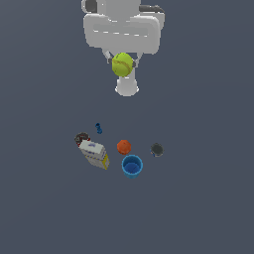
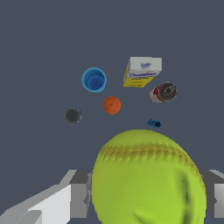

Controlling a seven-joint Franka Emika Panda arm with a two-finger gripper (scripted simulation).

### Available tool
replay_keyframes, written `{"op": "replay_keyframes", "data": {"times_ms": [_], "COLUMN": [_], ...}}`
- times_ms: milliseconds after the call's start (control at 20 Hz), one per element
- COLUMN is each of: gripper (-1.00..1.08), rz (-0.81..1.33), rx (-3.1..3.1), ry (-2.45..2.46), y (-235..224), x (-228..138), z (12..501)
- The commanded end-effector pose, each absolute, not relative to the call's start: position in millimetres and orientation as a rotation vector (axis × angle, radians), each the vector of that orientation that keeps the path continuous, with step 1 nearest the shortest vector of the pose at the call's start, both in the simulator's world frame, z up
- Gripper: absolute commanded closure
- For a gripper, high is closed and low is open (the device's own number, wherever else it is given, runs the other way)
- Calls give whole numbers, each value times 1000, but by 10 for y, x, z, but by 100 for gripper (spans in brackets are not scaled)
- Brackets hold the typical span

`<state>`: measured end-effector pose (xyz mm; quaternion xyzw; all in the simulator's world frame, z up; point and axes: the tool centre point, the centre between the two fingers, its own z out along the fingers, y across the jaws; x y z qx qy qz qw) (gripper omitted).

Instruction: Pick up a designated object from a clutter of objects.

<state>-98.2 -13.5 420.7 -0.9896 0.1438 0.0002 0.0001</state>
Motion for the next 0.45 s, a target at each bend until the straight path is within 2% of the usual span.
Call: {"op": "replay_keyframes", "data": {"times_ms": [0, 400], "gripper": [108, 108], "rz": [0, 0], "rx": [-3109, -3109], "ry": [451, 451], "y": [-150, -164], "x": [-983, -970], "z": [4316, 4410]}}
